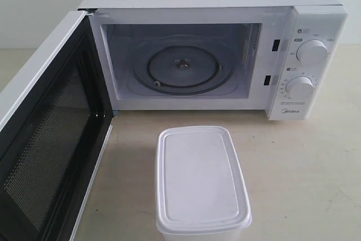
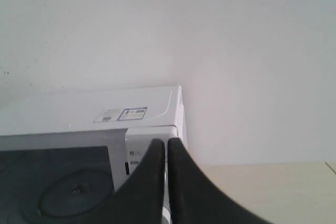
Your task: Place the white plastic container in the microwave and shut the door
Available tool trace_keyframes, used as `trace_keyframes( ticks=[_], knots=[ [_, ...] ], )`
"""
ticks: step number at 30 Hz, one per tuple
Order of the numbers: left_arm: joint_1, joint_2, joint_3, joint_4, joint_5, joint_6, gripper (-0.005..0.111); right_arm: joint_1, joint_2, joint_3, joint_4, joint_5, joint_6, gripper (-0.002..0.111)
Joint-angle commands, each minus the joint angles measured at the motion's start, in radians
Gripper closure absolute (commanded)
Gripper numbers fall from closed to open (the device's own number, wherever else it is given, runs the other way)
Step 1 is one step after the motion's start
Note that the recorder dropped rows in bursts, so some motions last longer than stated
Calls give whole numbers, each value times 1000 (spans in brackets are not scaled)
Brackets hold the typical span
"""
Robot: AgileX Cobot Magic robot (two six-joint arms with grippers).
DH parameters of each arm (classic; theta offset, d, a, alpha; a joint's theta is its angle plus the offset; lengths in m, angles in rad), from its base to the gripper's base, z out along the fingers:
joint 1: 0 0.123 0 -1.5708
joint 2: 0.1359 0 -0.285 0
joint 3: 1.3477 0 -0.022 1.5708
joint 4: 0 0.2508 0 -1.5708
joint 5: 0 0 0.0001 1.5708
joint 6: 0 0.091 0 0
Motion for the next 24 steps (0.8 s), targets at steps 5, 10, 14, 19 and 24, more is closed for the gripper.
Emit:
trace_keyframes(
  ticks=[5,10,14,19,24],
  knots=[
    [3,4,4,-1,-7,-10,102,-3,25,-241,-11,233,63,108],
    [3,4,4,-1,-7,-10,102,-3,92,-269,-11,250,25,108],
    [3,4,4,-1,-7,-10,102,-3,155,-269,26,40,23,108],
    [3,4,4,-1,-7,-10,102,-3,349,-269,19,-142,-14,108],
    [3,4,4,-1,-7,-10,102,-3,606,-355,41,37,3,108]
  ],
)
